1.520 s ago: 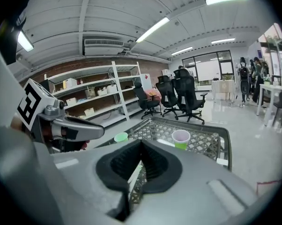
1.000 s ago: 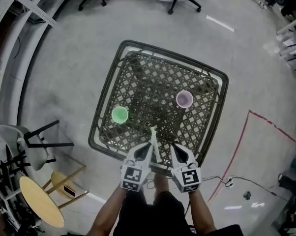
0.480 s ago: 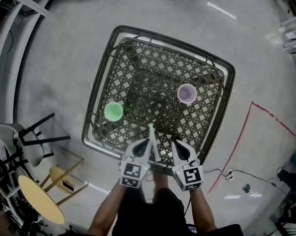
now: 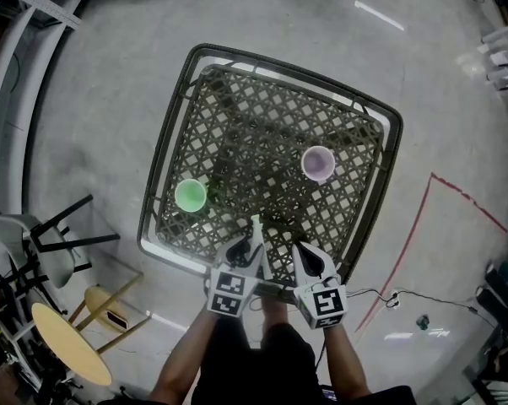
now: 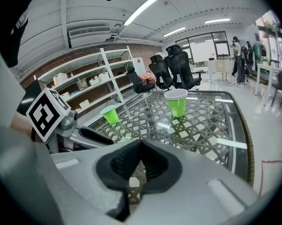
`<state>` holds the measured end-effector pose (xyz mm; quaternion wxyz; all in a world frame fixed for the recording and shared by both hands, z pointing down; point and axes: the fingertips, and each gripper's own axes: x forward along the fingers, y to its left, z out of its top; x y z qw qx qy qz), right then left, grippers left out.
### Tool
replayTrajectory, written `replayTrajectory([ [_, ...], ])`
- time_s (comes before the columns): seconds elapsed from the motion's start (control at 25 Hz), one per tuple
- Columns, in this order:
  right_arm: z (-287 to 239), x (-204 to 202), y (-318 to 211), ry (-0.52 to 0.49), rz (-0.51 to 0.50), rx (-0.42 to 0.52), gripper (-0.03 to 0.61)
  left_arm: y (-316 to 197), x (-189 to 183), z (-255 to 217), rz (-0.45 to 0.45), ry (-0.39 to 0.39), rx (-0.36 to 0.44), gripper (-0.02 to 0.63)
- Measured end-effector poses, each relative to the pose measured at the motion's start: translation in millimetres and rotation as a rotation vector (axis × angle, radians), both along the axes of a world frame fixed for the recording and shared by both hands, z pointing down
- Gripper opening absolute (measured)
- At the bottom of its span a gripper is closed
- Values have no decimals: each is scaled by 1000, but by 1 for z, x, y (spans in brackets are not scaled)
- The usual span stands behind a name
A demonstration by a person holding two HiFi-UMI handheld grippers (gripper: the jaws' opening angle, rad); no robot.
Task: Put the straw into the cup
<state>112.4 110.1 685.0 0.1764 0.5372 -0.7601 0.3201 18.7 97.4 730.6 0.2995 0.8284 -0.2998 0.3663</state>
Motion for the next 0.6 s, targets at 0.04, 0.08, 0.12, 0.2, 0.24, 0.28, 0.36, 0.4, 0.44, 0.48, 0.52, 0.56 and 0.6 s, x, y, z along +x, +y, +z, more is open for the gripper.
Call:
replayTrajectory([
  [0.04,1,1,0,-1,2,-2,3,1,1,2,6,-7,-9,160],
  [0.08,1,2,0,-1,4,-3,3,1,1,4,13,-13,-18,160],
  [0.12,2,3,0,0,6,-5,3,2,2,6,17,-18,-26,160],
  [0.2,4,5,1,2,11,-9,3,3,3,11,19,-25,-37,158],
  [0.24,5,5,2,2,13,-11,3,4,3,13,19,-28,-42,154],
  [0.28,7,6,2,2,15,-13,3,4,3,15,19,-32,-46,146],
  [0.36,9,7,4,1,19,-17,3,4,3,17,19,-40,-50,119],
  [0.4,9,7,4,0,21,-19,3,4,3,18,20,-43,-52,111],
  [0.44,10,7,5,-1,22,-20,3,4,4,18,21,-44,-54,102],
  [0.48,11,8,5,-2,24,-22,3,4,4,19,22,-45,-56,96],
  [0.52,12,8,5,-3,26,-23,3,3,5,19,24,-45,-58,89],
  [0.56,12,9,5,-4,28,-24,3,3,6,19,24,-44,-59,84],
  [0.6,12,9,4,-5,30,-24,3,3,7,18,22,-44,-59,77],
])
